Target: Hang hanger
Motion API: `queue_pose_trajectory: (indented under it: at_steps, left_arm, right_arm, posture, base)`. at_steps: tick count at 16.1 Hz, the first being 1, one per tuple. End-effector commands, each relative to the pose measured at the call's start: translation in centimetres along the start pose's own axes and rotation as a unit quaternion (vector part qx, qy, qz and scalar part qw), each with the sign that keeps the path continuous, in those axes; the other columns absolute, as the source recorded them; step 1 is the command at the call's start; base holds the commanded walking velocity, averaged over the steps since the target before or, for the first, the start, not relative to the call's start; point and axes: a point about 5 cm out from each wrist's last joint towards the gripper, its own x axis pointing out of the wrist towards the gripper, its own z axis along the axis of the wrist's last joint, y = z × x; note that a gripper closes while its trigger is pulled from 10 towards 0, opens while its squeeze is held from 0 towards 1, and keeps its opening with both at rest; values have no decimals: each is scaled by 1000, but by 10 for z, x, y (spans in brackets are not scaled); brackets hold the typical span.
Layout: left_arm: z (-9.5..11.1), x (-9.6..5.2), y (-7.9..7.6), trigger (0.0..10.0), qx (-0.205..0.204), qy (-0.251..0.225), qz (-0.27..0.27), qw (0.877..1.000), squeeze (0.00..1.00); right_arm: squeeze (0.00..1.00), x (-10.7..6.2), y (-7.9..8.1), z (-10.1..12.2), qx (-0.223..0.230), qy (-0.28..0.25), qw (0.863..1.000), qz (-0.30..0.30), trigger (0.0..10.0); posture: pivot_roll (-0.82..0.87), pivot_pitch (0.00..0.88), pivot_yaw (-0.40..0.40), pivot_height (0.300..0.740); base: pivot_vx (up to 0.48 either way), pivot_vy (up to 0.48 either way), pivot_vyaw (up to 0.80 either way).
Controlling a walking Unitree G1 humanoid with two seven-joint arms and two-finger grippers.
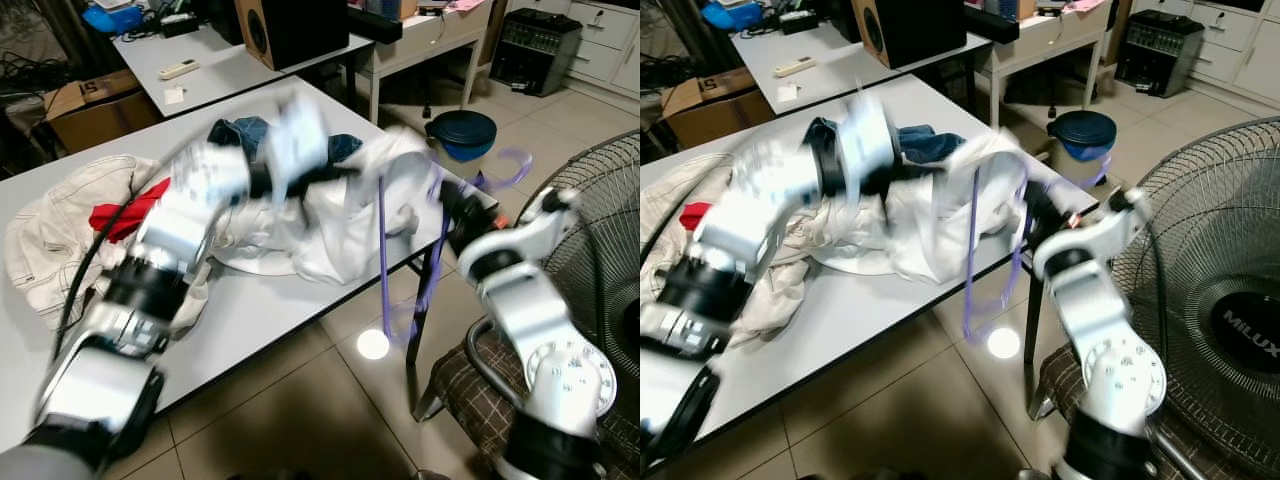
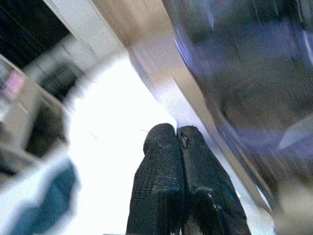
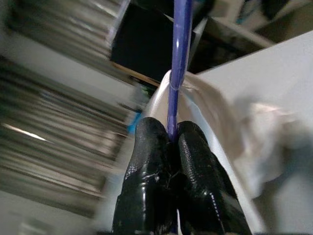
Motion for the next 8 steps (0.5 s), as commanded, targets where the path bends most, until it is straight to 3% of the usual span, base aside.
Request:
queue_pose_trajectory:
  at_steps: [1,3,5,8]
  left_arm:
    - [-3,-2,1,0,12,15,-4,1000,0]
    - [1,3,4,0,4,2,14,1000,0]
    - [4,5,8,0,6,3,19,1000,0]
    - [4,-1,17,0,20,17,36,999,0]
  right_arm:
    - [0,4,1,5,28,-13,999,9,10000]
    - [0,12,-5,6,30,-8,999,11,10000]
    - [0,19,-11,3,0,4,1000,12,10000]
    - [0,29,-22,3,-23,14,1000,14,10000]
  posture:
    - [-187,0,156,740]
    - [-180,0,158,740]
    - [-176,0,163,740]
    - [-160,0,162,740]
  base:
    - [0,0,0]
    - [0,0,0]
    - [0,0,0]
    - [0,0,0]
